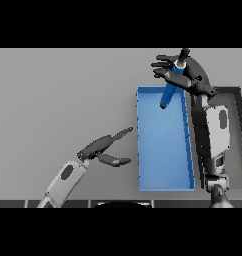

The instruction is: Pick up the blue pipe and place it into the blue bin.

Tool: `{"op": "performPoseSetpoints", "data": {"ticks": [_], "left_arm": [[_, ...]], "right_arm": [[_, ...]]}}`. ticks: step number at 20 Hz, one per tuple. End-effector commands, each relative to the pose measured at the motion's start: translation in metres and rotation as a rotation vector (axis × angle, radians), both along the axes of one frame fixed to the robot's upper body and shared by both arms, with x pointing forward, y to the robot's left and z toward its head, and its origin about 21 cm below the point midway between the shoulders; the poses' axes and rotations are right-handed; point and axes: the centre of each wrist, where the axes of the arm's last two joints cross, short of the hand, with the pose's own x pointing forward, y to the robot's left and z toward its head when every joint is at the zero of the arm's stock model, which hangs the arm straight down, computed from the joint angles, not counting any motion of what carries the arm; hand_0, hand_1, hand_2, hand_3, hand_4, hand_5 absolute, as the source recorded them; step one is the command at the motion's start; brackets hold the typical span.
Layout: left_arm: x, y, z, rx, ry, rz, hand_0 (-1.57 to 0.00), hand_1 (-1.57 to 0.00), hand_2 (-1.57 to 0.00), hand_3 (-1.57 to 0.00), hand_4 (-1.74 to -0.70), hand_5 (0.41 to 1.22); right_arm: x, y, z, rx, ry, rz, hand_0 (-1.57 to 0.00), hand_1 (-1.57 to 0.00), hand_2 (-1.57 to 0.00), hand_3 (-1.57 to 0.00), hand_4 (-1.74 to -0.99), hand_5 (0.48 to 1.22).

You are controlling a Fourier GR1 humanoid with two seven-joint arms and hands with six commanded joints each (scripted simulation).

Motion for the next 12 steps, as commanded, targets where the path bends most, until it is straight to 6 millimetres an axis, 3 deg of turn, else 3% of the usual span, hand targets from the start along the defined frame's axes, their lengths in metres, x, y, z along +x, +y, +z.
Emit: {"op": "performPoseSetpoints", "data": {"ticks": [1,6,10,11,12], "left_arm": [[0.000,0.001,0.000,-0.001,-0.003,-0.002,0.00,0.00,0.00,0.00,-0.89,0.474],[-0.004,0.002,-0.004,-0.007,-0.011,-0.007,0.00,0.00,0.00,0.00,-0.88,0.463],[-0.003,0.000,-0.001,-0.011,-0.005,-0.006,0.00,0.00,0.00,0.00,-0.88,0.460],[-0.001,0.001,0.000,-0.004,-0.002,-0.003,0.00,0.00,0.00,0.00,-0.89,0.457],[-0.002,0.002,0.000,-0.003,-0.003,-0.003,0.00,0.00,0.00,0.00,-0.89,0.455]], "right_arm": [[0.000,-0.004,-0.008,-0.009,0.041,-0.028,-1.57,-1.57,-1.57,-1.57,-1.740,1.120],[-0.010,-0.013,-0.075,-0.086,0.273,-0.100,-1.57,-1.57,-1.57,-1.57,-1.741,1.122],[-0.017,-0.021,-0.114,-0.190,0.419,-0.099,-1.57,-1.57,-1.57,-1.57,-1.591,1.114],[-0.016,-0.018,-0.124,-0.222,0.464,-0.098,-1.57,-1.57,-1.57,-1.33,-1.599,1.110],[-0.017,-0.021,-0.134,-0.249,0.523,-0.115,-1.56,-1.46,-1.39,-1.12,-1.547,1.133]]}}
